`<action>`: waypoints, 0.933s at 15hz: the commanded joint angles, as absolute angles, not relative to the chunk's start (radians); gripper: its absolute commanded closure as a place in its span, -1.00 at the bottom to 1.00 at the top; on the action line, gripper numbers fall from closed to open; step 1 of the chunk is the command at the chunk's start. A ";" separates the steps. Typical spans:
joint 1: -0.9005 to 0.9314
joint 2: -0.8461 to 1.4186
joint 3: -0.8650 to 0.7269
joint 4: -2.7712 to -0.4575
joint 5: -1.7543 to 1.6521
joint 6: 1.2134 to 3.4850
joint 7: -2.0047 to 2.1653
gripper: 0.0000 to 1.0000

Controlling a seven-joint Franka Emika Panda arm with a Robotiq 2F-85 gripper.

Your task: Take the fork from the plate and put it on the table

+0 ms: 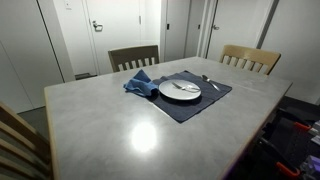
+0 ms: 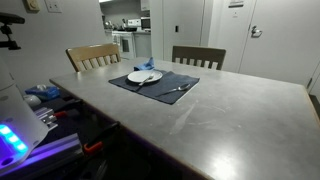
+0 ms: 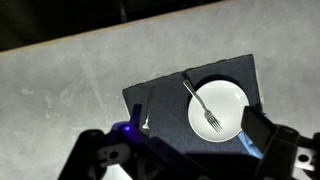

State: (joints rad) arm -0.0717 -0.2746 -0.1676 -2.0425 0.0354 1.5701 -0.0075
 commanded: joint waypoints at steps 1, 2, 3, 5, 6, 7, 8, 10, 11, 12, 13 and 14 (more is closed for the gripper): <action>-0.087 -0.265 -0.146 -2.031 0.028 1.567 -0.008 -1.00; -0.085 -0.260 -0.144 -2.026 0.027 1.565 -0.009 -1.00; -0.084 -0.255 -0.141 -2.020 0.025 1.561 -0.010 -1.00; -0.079 -0.243 -0.132 -2.008 0.019 1.557 -0.013 -1.00; -0.077 -0.238 -0.126 -2.004 0.015 1.557 -0.014 -1.00; -0.075 -0.232 -0.121 -1.999 0.012 1.557 -0.017 -1.00; -0.071 -0.223 -0.113 -1.993 0.004 1.562 -0.021 -1.00; -0.064 -0.196 -0.097 -1.969 -0.014 1.569 -0.032 -1.00; -0.061 -0.182 -0.088 -1.958 -0.030 1.574 -0.035 -1.00; -0.056 -0.166 -0.079 -1.947 -0.049 1.584 -0.045 -1.00; -0.052 -0.150 -0.072 -1.934 -0.065 1.589 -0.056 -1.00; -0.048 -0.133 -0.067 -1.923 -0.076 1.598 -0.068 -1.00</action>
